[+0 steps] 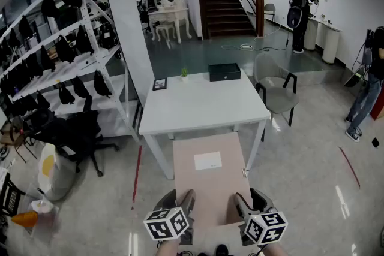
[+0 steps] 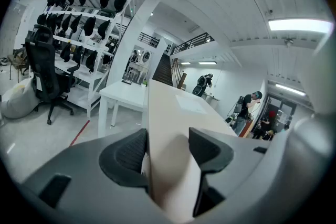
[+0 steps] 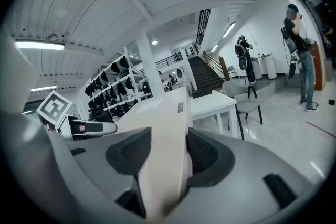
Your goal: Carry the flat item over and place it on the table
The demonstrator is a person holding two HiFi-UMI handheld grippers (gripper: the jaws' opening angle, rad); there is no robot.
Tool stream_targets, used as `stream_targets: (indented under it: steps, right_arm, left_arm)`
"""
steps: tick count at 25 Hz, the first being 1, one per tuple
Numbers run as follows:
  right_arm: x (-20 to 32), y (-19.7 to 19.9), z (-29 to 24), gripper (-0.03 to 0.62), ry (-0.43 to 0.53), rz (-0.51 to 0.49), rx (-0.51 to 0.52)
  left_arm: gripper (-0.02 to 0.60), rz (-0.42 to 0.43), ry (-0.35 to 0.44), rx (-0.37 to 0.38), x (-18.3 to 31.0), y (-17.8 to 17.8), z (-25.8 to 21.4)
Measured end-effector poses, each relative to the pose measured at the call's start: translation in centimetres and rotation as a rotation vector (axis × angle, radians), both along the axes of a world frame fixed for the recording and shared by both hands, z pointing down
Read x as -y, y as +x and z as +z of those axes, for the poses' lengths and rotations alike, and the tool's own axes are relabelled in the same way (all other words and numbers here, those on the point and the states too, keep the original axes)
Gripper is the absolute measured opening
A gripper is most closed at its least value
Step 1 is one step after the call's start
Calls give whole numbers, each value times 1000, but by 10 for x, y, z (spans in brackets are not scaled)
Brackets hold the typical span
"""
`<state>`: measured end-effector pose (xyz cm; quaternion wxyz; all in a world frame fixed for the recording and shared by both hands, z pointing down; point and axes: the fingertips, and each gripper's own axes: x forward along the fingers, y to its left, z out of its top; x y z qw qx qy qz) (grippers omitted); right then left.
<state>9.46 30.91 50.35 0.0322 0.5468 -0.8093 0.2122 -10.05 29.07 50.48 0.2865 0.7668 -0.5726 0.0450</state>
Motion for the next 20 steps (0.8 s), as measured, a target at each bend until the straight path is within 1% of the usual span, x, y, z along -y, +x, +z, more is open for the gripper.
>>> stream_targets:
  steps: [5, 20]
  right_arm:
    - [6, 1, -4, 219, 24, 12, 5]
    - [34, 22, -12, 218, 65, -1, 9]
  left_arm:
    - [253, -6, -2, -15, 5, 1, -1]
    - [253, -22, 40, -6, 30, 21, -9]
